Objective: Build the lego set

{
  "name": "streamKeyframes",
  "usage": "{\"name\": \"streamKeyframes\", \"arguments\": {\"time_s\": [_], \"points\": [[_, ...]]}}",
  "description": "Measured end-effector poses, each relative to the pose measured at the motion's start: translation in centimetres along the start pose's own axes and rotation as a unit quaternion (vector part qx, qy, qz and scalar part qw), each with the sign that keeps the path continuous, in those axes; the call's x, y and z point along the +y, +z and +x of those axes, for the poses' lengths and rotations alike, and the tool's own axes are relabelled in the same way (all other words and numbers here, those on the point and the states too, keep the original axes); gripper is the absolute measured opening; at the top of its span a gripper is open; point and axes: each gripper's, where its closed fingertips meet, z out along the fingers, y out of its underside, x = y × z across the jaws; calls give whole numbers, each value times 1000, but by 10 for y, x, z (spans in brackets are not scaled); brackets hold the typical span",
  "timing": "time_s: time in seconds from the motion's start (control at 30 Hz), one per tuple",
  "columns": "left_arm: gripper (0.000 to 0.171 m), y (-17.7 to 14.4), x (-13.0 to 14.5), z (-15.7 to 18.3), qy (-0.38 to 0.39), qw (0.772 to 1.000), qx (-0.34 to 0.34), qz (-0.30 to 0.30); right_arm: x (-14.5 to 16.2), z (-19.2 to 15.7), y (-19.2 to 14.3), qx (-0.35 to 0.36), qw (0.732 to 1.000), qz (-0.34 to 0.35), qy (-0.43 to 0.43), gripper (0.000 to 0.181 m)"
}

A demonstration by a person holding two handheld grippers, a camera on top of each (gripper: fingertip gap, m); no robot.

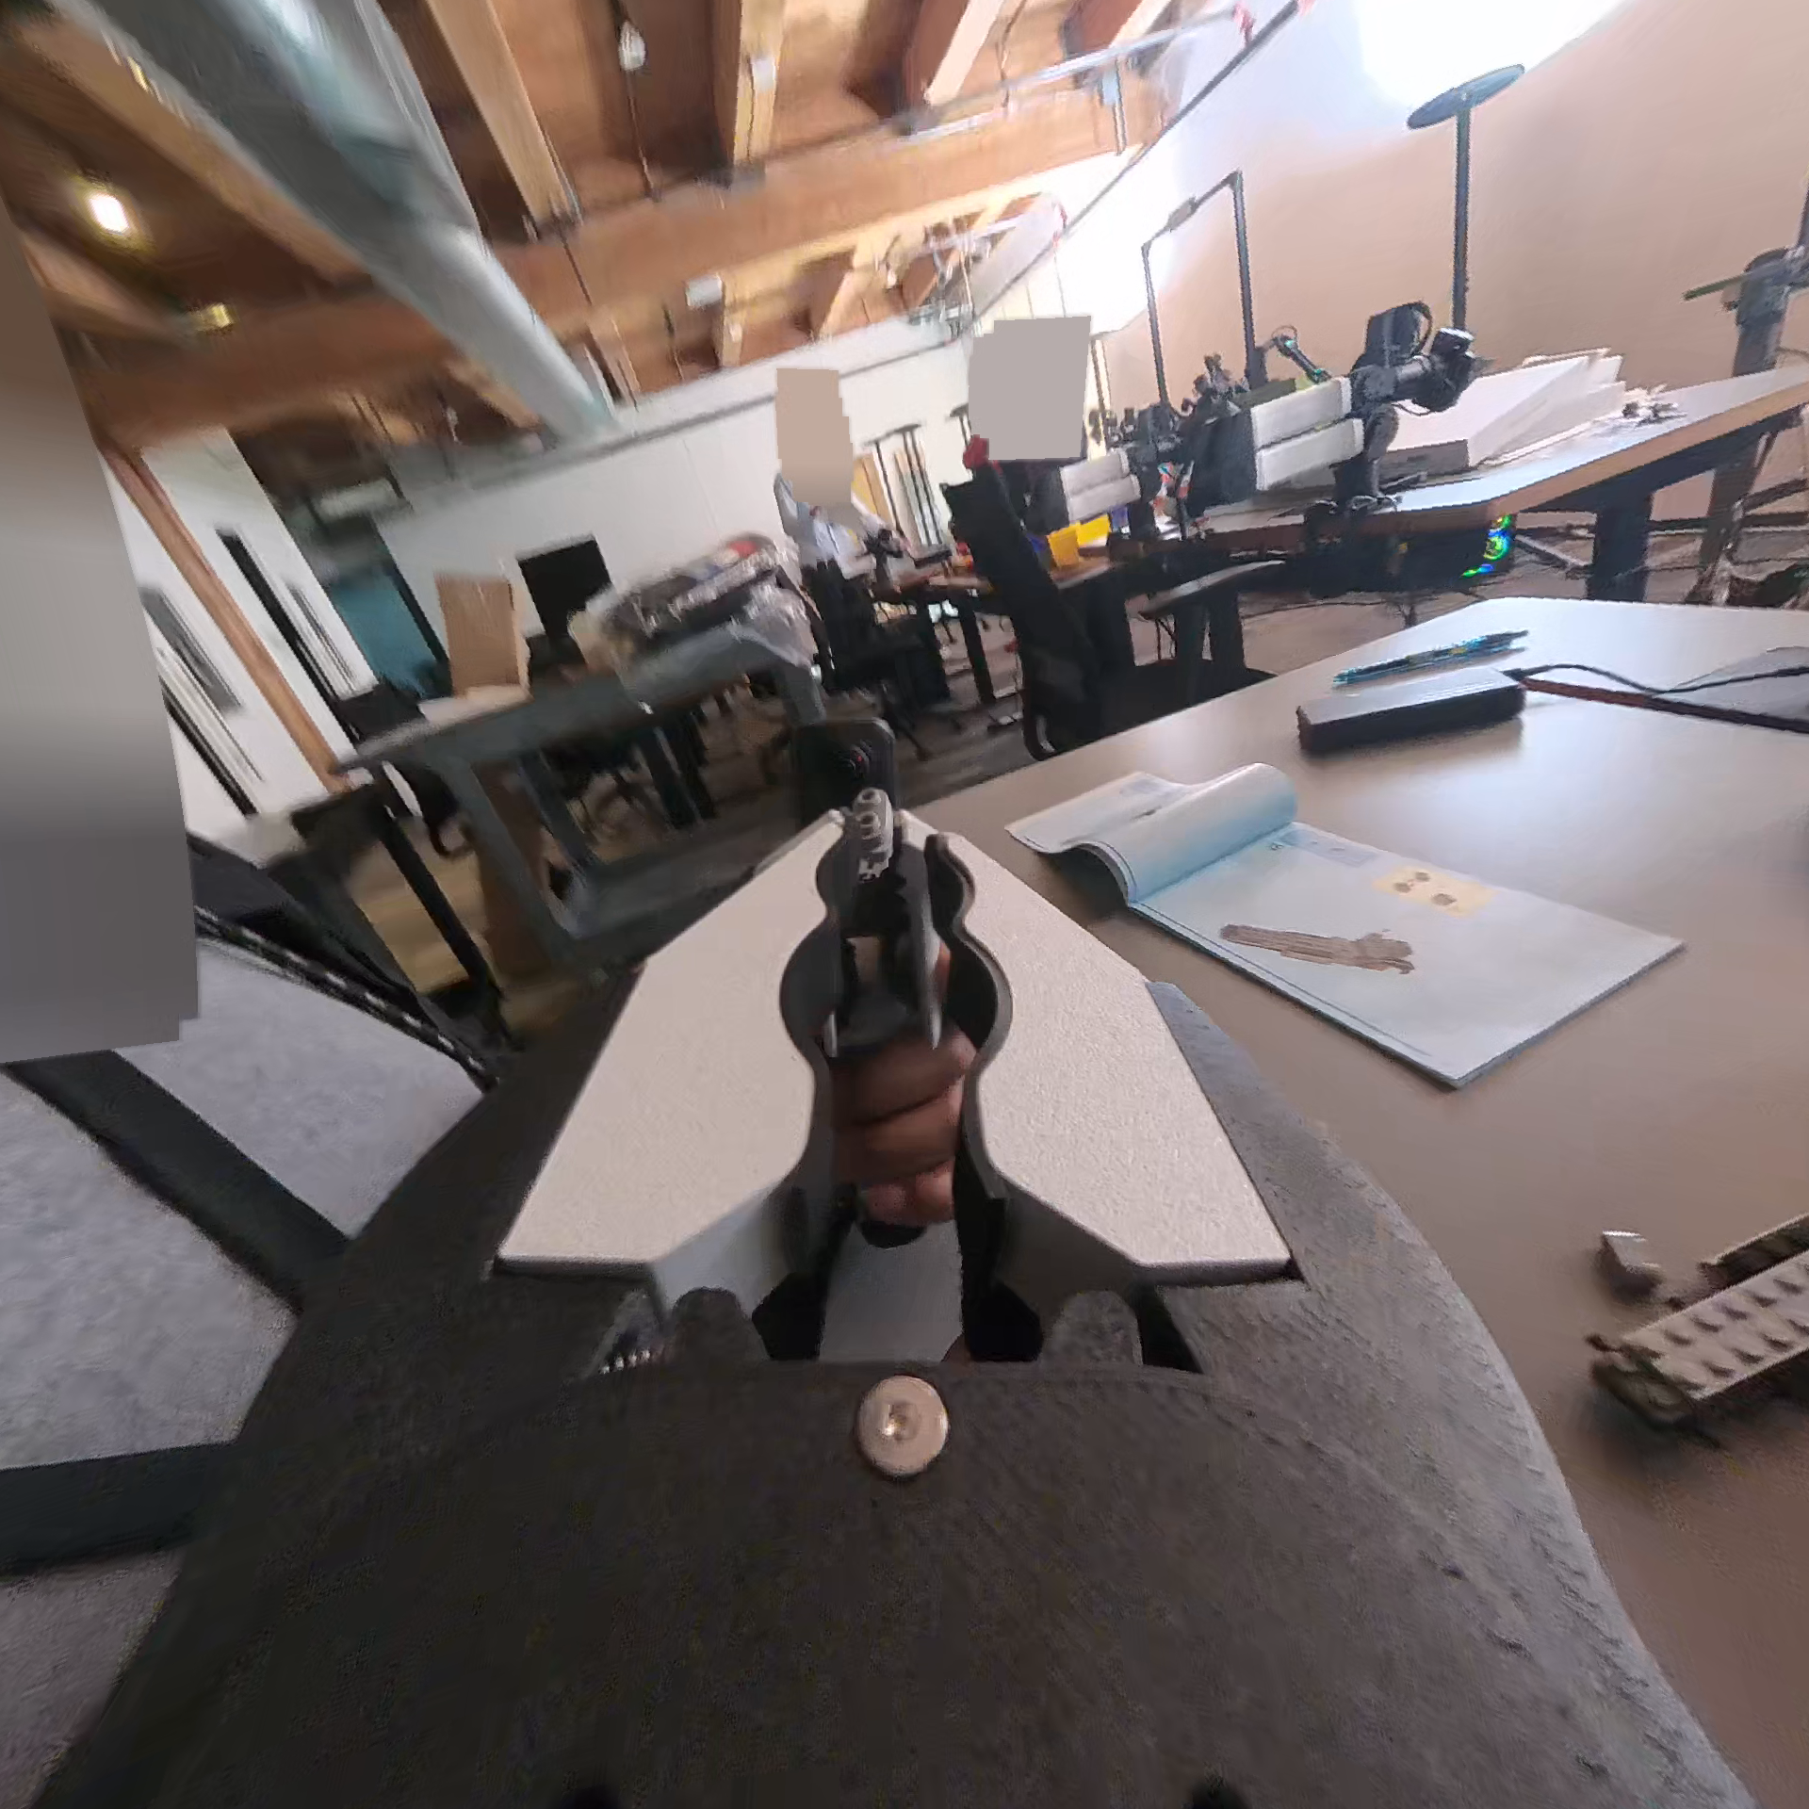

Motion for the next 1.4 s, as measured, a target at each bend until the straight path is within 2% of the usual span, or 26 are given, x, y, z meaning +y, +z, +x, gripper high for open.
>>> {"name": "streamKeyframes", "arguments": {"time_s": [0.33,0.5,0.67,1.0,1.4], "points": [[8,3,3,4,-47,998,13,33,4,-8,3,-2,999,-28,-29,10],[8,1,2,6,-44,998,19,46,4,-12,4,-5,999,-35,-26,9],[8,1,1,12,-18,999,24,46,1,-13,7,-21,999,-28,25,8],[8,-2,-3,14,-30,997,30,61,5,-18,9,-26,998,-61,-5,9],[8,-7,-15,18,-38,992,44,113,2,-24,23,-14,994,-109,-28,9]]}}
